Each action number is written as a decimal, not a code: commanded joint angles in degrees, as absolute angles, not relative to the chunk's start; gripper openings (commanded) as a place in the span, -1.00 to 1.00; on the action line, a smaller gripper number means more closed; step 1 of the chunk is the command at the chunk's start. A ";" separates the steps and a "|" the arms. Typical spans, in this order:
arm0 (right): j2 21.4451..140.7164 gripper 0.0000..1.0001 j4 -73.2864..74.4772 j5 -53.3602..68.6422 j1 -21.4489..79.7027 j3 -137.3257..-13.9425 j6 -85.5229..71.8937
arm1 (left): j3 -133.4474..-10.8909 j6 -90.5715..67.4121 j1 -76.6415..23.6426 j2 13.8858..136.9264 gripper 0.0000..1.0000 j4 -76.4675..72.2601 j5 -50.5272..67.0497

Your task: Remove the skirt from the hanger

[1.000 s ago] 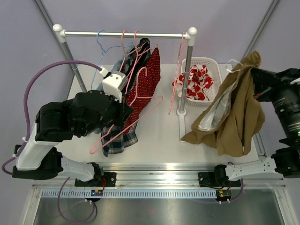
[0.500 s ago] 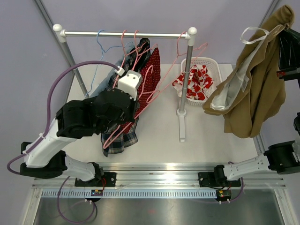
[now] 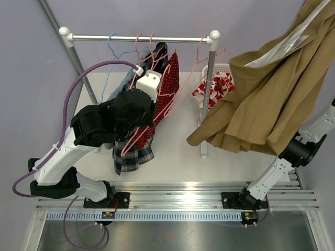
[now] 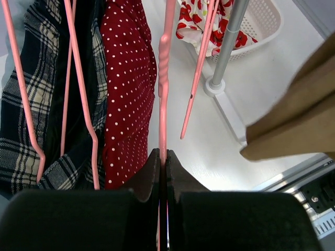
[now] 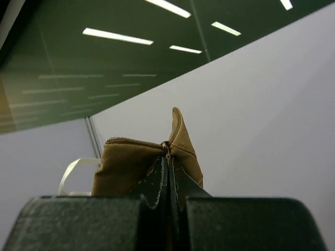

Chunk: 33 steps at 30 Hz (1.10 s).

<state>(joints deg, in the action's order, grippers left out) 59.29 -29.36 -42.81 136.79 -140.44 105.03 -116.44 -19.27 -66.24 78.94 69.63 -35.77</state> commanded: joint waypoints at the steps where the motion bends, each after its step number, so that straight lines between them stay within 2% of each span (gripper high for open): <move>1: 57.04 -1.00 -33.42 -29.64 142.98 -145.08 129.80 | -117.95 -17.32 -65.66 79.37 -1.00 65.92 -34.89; 9: 50.64 -1.00 -26.37 -22.50 156.95 -146.43 137.19 | -112.68 -18.28 -64.69 77.62 -1.00 62.15 -36.56; 20: 38.06 -1.00 -39.98 -18.98 169.10 -136.76 150.65 | -104.43 -20.04 -64.16 72.95 -1.00 58.71 -36.30; 22: 36.40 -0.92 -42.61 -19.25 169.36 -137.20 150.64 | -103.54 -20.39 -64.16 71.38 -1.00 58.28 -35.86; 23: 35.60 -0.79 -43.50 -19.60 169.45 -137.02 150.64 | -103.19 -20.65 -64.16 70.76 -1.00 58.36 -35.86; 24: 34.99 -0.55 -44.55 -19.69 169.63 -136.59 150.64 | -102.31 -20.74 -64.25 70.40 -1.00 58.36 -35.95; 25: 33.50 0.25 -47.87 -18.99 169.80 -134.93 150.73 | -102.04 -20.83 -64.16 69.53 -1.00 58.19 -35.95; 26: 32.96 0.79 -49.55 -18.55 170.24 -133.78 150.91 | -101.87 -20.92 -64.16 69.43 -1.00 58.27 -36.03; 27: 32.44 0.98 -51.31 -18.02 170.42 -132.73 151.00 | -101.69 -21.00 -64.25 69.17 -1.00 58.27 -35.95; 33: 31.73 0.99 -66.95 -9.33 170.77 -126.40 151.87 | -101.52 -22.23 -64.16 67.16 -1.00 58.71 -34.81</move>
<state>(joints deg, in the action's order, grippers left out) 30.74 -56.86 -15.77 169.86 -130.50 112.33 -101.75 -21.04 -64.40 69.14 61.84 -35.57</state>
